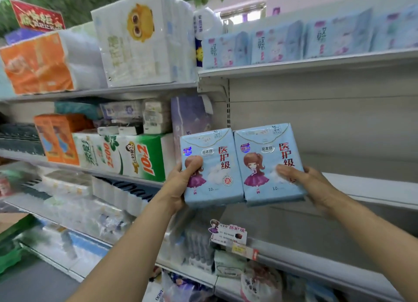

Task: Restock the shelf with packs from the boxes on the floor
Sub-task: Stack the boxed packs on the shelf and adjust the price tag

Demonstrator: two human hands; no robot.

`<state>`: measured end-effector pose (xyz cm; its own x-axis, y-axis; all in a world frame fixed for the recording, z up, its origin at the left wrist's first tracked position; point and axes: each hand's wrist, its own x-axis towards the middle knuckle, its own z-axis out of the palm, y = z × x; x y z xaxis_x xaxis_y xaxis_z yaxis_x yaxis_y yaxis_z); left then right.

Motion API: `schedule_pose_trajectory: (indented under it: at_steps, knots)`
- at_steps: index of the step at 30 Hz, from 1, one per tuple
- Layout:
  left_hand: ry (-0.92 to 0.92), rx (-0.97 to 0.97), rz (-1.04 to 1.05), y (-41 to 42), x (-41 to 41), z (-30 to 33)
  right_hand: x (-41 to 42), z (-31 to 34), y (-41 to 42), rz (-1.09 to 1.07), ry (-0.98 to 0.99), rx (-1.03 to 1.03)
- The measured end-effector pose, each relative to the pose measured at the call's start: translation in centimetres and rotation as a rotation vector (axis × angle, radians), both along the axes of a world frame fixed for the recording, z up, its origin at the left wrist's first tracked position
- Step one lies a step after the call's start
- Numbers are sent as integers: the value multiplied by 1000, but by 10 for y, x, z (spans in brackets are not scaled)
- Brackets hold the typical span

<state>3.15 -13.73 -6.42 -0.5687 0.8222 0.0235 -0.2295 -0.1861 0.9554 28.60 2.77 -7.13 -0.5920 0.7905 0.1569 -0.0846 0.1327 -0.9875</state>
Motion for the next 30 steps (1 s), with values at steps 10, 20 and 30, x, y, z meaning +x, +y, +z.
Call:
schedule_pose_trajectory:
  at_steps: [10, 20, 30]
  knots:
    - [67, 81, -79, 102, -13, 22, -3, 19, 83, -45, 78, 65]
    - [78, 47, -107, 207, -28, 13, -2, 6, 186, -44, -43, 59]
    - [148, -85, -164, 251, -44, 1, -7, -3, 225, -157, -132, 163]
